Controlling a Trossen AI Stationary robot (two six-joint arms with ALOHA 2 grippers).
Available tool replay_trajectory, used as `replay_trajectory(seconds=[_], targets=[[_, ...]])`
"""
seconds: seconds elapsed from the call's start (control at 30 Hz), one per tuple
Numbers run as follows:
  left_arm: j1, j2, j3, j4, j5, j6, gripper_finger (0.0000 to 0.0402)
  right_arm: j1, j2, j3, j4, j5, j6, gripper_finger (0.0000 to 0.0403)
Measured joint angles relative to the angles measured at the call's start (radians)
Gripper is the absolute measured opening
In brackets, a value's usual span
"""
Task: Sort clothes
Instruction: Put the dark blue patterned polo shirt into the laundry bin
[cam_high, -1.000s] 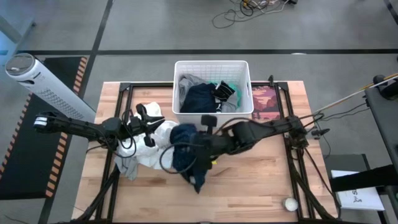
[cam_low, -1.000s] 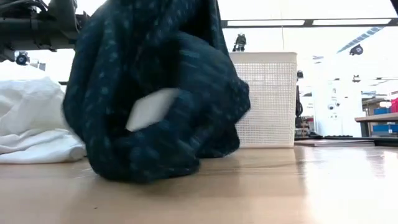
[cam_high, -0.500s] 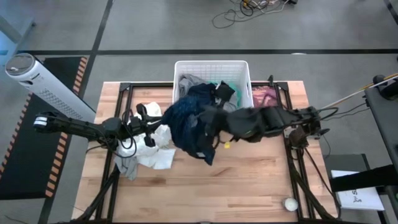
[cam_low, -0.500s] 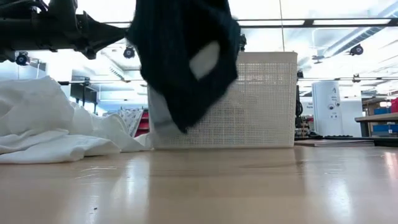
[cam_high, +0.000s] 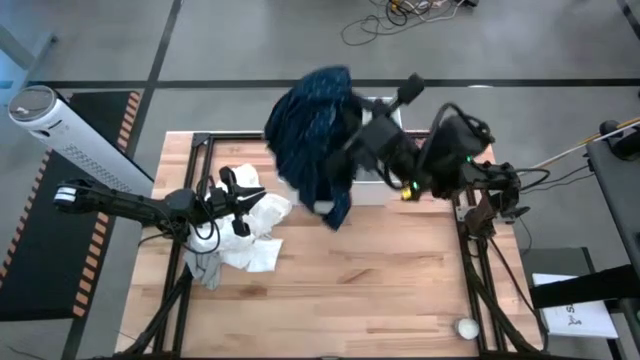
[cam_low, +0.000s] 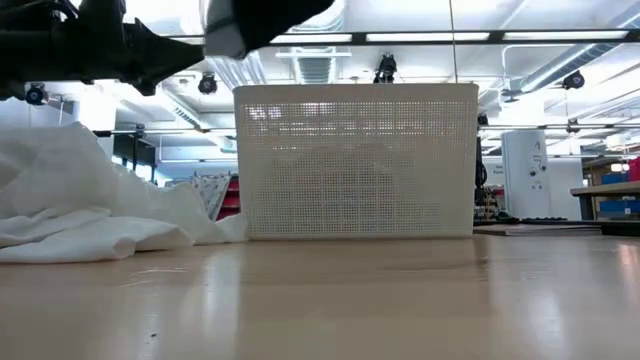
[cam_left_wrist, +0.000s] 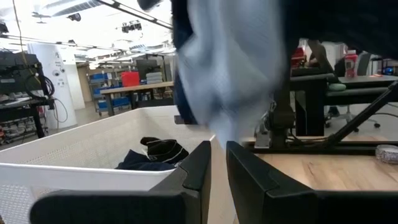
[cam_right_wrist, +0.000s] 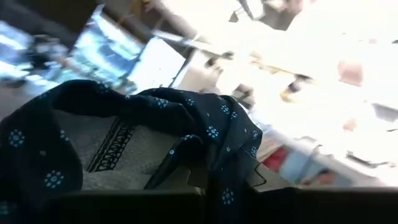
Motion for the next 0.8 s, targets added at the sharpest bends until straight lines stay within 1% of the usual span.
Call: replay_trajectory(seconds=[0.07,0.13,0.2,0.37,0.5,0.6,0.73,0.8], targets=[[0.0,0.001,0.0,0.001,0.0,0.0,0.0038,-0.02,0.0,0.0,0.093,-0.001,-0.105,0.0003],[0.0,0.004,0.0,0.002,0.0,0.0,0.0038,-0.049,0.0,0.0,0.151,-0.004,-0.173,0.0003],[0.0,0.003,0.0,0.005,0.0,0.0,0.0038,-0.086,-0.001,0.0,0.159,-0.004,-0.199,0.0003],[0.0,0.004,0.0,0.008,0.0,0.0,0.0038,-0.195,-0.001,0.0,0.131,0.013,-0.199,0.0003],[0.0,0.005,0.0,0.009,0.0,0.0,0.0038,-0.286,-0.001,0.0,0.063,0.014,-0.152,0.0003],[0.0,0.006,0.0,0.009,0.0,0.001,0.0038,-0.349,-0.001,0.0,-0.025,0.011,-0.064,0.0003],[0.0,0.007,0.0,0.009,0.0,0.004,0.0038,-0.411,-0.001,0.0,-0.212,0.001,0.111,0.0003],[0.0,0.008,0.0,0.009,0.0,0.005,0.0038,-0.431,-0.001,0.0,-0.331,-0.027,0.192,0.0003]])
